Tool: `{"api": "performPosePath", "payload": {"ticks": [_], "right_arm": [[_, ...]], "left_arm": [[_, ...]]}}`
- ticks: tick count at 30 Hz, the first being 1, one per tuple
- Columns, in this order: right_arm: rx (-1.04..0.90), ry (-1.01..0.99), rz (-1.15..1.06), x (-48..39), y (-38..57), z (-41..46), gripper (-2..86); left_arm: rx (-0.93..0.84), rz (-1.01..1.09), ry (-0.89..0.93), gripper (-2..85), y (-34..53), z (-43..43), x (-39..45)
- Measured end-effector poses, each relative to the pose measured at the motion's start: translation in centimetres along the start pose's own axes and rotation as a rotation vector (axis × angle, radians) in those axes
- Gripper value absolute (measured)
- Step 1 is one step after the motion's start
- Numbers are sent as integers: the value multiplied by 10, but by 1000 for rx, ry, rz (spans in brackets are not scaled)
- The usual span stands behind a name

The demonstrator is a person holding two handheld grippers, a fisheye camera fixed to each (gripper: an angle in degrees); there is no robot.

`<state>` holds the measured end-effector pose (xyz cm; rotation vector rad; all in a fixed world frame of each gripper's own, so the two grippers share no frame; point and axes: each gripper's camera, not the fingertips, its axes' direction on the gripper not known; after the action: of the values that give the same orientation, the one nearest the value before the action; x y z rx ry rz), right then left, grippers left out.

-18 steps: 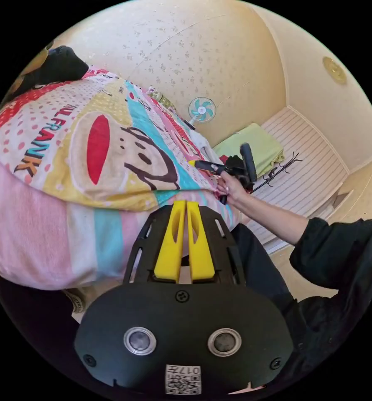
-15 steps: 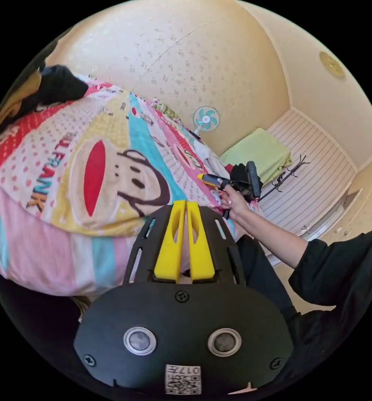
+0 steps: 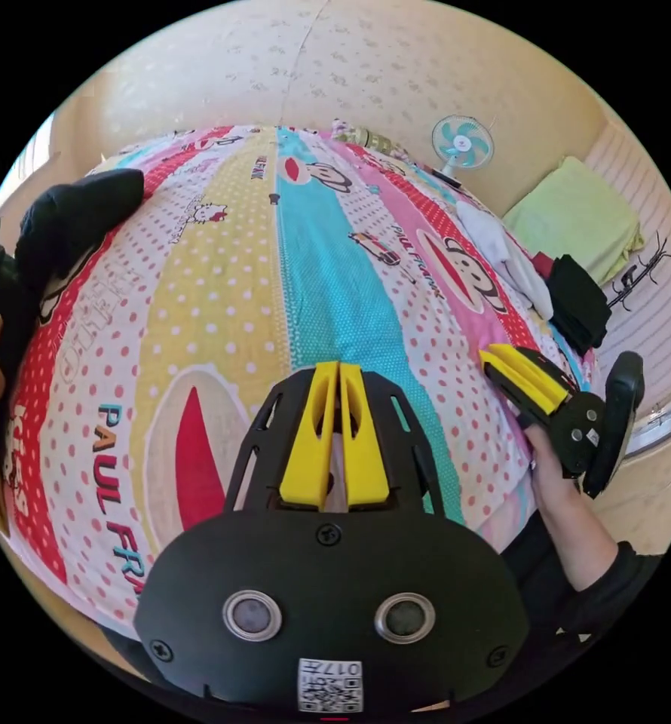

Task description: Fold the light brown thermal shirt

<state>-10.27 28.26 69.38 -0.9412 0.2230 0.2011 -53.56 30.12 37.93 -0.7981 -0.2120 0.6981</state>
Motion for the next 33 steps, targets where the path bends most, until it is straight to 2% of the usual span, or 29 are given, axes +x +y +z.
{"api": "performPosePath", "payload": {"ticks": [5, 7, 9, 11, 12, 15, 18, 20, 22, 24, 26, 29, 31, 33], "right_arm": [[0, -178, 54, 30, -4, -9, 78], [6, -419, 83, 68, -5, -14, 91], [41, -562, 53, 104, -3, -19, 102], [74, -477, 16, 145, -3, -29, 106], [73, -352, -3, 174, -5, -33, 108], [44, -111, -14, 260, -15, -37, 113], [-37, -52, 153, 358, -18, -24, 116], [-105, -120, 327, 412, -10, -6, 121], [-204, -357, 541, 457, 17, 32, 127], [-215, -557, 683, 469, 43, 56, 129], [-149, -643, 813, 476, 64, 61, 127], [121, -738, 942, 498, 84, 34, 103], [388, -1029, 1041, 516, 90, 18, 49], [555, -1238, 1057, 520, 82, 7, 38]], "left_arm": [[20, 98, -178, -9, 1, 8, 48], [25, 154, -298, -10, 3, 14, 73], [36, 239, -473, -10, 8, 27, 105], [34, 283, -569, -10, 11, 38, 123], [34, 299, -607, -10, 11, 43, 129], [41, 303, -611, -10, 11, 47, 133], [40, 282, -562, -10, 7, 46, 128], [39, 274, -542, -10, 5, 46, 125], [39, 269, -531, -10, 3, 46, 123], [40, 268, -529, -10, 2, 46, 120], [40, 267, -527, -10, 0, 46, 118], [41, 249, -489, -10, -3, 44, 106], [38, 234, -456, -10, -6, 42, 97], [42, 217, -421, -10, -9, 39, 85]]}}
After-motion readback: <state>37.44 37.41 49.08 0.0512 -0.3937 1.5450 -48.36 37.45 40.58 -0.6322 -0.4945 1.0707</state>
